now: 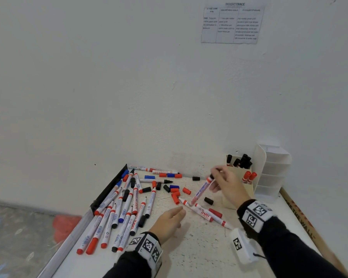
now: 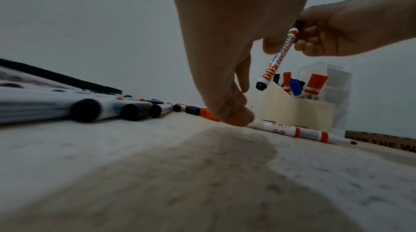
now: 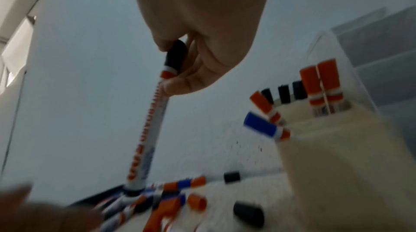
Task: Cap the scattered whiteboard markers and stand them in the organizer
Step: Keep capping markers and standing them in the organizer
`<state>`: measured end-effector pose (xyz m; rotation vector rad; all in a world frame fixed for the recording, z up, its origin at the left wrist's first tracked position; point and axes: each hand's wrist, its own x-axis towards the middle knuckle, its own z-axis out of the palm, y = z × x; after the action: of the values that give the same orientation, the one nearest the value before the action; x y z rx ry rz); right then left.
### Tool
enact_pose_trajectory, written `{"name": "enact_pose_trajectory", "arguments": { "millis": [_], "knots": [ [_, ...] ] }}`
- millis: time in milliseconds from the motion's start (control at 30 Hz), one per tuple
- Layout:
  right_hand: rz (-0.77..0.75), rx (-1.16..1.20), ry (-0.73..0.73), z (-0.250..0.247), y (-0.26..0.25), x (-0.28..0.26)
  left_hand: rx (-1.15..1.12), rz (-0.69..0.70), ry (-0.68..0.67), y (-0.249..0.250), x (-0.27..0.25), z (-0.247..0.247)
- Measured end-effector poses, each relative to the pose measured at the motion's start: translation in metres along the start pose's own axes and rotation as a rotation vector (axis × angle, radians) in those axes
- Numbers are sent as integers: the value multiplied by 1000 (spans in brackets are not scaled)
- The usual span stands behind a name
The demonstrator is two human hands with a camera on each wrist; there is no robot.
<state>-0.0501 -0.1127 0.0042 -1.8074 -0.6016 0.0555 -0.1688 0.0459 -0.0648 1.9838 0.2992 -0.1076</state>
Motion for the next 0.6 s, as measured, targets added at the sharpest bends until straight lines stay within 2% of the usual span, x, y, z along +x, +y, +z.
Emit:
{"name": "enact_pose_trajectory", "arguments": {
  "millis": [133,267,333,467,600],
  "knots": [
    [-54,-77,202,-43,-8,25,304,24,2,8,23,16],
    [-69,-275,322,-80,-1,38,586,22,-53,11,42,30],
    [-64,-331,340,-93,2,41,698,61,-38,13,50,35],
    [-52,-411,292,-104,10,41,799,105,-69,15,61,46],
    [-129,-378,352,-106,13,43,745,119,-41,14,64,48]
  ]
}}
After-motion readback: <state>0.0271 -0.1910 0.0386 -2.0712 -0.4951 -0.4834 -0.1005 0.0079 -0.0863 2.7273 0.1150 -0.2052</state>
